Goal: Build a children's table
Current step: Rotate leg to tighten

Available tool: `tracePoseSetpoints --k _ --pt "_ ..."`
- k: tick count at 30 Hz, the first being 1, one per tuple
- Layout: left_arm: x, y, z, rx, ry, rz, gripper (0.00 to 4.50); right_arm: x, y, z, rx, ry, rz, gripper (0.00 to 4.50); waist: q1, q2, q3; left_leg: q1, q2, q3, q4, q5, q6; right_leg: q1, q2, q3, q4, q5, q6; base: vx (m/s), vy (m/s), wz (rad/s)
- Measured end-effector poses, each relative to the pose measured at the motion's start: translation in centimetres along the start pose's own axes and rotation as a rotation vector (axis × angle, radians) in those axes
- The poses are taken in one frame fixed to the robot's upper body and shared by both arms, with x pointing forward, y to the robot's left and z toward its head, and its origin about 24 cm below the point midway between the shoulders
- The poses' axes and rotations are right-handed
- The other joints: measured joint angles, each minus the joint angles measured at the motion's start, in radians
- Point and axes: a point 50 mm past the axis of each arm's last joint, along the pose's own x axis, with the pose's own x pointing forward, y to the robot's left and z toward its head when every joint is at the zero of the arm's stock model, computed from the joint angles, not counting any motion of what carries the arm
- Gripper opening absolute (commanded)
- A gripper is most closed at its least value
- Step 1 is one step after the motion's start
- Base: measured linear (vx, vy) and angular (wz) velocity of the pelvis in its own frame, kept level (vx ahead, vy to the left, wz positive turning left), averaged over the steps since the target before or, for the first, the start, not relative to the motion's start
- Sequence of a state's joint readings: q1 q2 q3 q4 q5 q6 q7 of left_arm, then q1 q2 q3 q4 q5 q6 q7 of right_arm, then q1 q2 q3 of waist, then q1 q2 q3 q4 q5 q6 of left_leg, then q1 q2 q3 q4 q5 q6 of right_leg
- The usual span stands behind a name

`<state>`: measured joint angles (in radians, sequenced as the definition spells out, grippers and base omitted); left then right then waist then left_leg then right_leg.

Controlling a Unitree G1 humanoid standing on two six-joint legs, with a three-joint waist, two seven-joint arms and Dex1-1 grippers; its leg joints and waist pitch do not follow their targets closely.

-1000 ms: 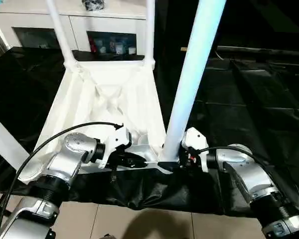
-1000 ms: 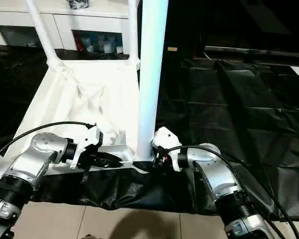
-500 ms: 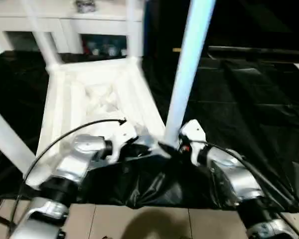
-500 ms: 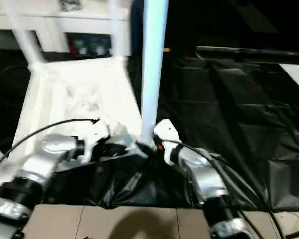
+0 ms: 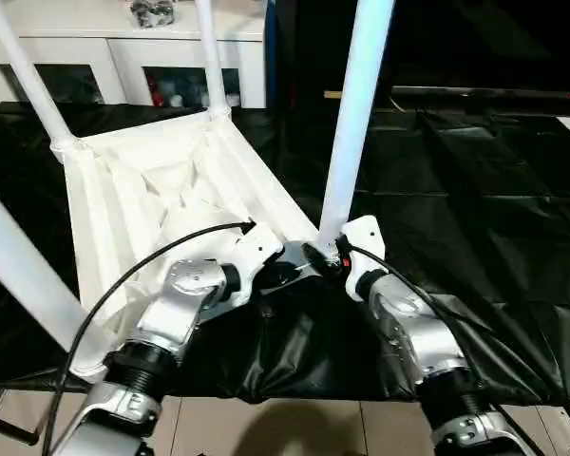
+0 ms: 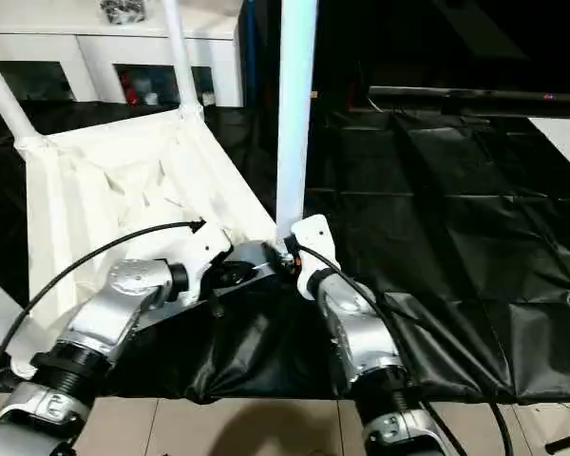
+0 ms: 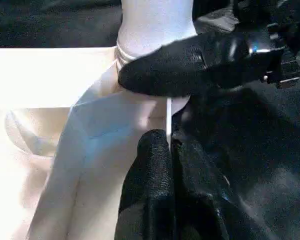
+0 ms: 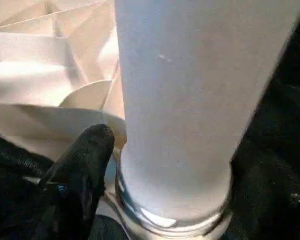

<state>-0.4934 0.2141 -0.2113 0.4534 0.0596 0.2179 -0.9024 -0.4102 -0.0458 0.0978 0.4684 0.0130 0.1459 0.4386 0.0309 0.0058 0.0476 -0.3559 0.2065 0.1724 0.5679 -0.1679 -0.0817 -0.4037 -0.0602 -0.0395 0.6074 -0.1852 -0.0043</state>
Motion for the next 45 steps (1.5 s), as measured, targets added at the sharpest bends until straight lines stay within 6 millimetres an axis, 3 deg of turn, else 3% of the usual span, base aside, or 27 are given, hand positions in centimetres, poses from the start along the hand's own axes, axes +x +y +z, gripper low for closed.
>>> tracePoseSetpoints --k 7,12,13,17,18,23,30,33,38,42,45 --pt "-2.2 0.1 -0.6 0.040 0.013 -0.179 0.00 -2.4 -1.0 0.1 -0.156 0.056 0.344 3.85 0.021 0.002 0.003 -0.001 0.000 -0.001 0.001 0.000 0.000 -0.001 0.000 -0.001 -0.001 0.003 -0.005 0.000 0.000 0.00" --pt "-2.9 0.2 -1.0 0.049 0.019 -0.248 0.00 -3.1 -1.1 0.1 -0.182 0.078 0.458 3.85 0.026 0.002 0.003 -0.002 0.000 0.000 0.001 0.000 0.000 -0.001 -0.001 -0.001 -0.001 0.003 -0.006 0.000 0.000 0.00" --pt "-3.2 0.2 -1.0 0.043 0.020 -0.273 0.00 -3.4 -1.0 0.2 -0.192 0.084 0.499 3.58 0.028 0.002 0.003 -0.002 0.000 0.000 0.001 0.000 0.000 -0.001 -0.001 -0.001 -0.001 0.003 -0.006 0.000 0.000 0.00" --pt "-3.9 0.3 -1.4 0.032 0.031 -0.350 0.00 -4.1 -0.8 0.4 -0.198 0.096 0.603 3.46 0.035 0.002 0.003 -0.002 0.000 0.000 0.001 0.000 0.000 -0.001 -0.001 -0.002 -0.002 0.003 -0.006 0.000 0.000 0.00" --pt "-4.0 0.3 -1.5 0.032 0.033 -0.366 0.00 -4.2 -0.6 0.5 -0.197 0.095 0.623 3.09 0.037 0.002 0.003 -0.002 0.000 0.000 0.001 0.000 0.000 -0.001 -0.001 -0.002 -0.001 0.003 -0.006 0.000 0.000 0.00" --pt "-3.9 0.3 -1.5 0.037 0.040 -0.401 0.00 -4.4 -0.5 0.4 -0.195 0.103 0.650 2.73 0.041 0.001 0.004 -0.002 0.000 0.000 0.003 0.000 0.000 0.000 -0.001 -0.002 -0.001 0.003 -0.006 0.000 0.000 0.00" --pt "-3.8 0.3 -1.5 0.043 0.040 -0.416 0.00 -4.5 -0.4 0.4 -0.201 0.107 0.666 2.63 0.051 0.001 0.004 -0.002 0.000 0.000 0.002 0.000 0.000 0.000 -0.001 -0.002 -0.001 0.003 -0.006 0.000 0.000 0.00" --pt "-3.6 0.3 -1.4 0.060 0.036 -0.400 0.00 -4.6 -0.4 0.2 -0.191 0.100 0.639 2.62 0.056 0.001 0.004 -0.001 0.000 0.000 0.002 0.000 0.000 0.000 -0.001 -0.002 -0.001 0.003 -0.006 0.000 0.000 0.00" --pt "-2.5 0.5 -1.2 0.048 0.018 -0.251 0.00 -3.4 -0.6 -0.2 -0.134 0.054 0.399 2.61 0.049 -0.001 0.003 0.003 0.000 0.000 0.003 0.000 0.000 0.002 -0.001 -0.001 0.000 0.002 -0.003 0.000 0.000 0.00" --pt "-1.0 0.4 -0.6 0.009 0.010 -0.075 0.00 -1.1 0.0 -0.5 -0.035 -0.002 0.076 2.59 0.012 -0.005 0.002 0.005 -0.001 0.000 0.005 0.001 -0.001 0.002 -0.001 0.000 0.000 0.002 -0.003 0.000 0.000 0.00" --pt "-0.2 -0.1 -0.3 -0.014 0.002 -0.007 0.00 -0.3 0.1 -0.3 -0.012 -0.007 -0.043 2.59 0.001 -0.003 0.001 0.005 -0.001 0.000 0.005 0.001 -0.001 0.003 -0.001 0.001 -0.001 0.001 -0.002 0.000 0.000 0.00"
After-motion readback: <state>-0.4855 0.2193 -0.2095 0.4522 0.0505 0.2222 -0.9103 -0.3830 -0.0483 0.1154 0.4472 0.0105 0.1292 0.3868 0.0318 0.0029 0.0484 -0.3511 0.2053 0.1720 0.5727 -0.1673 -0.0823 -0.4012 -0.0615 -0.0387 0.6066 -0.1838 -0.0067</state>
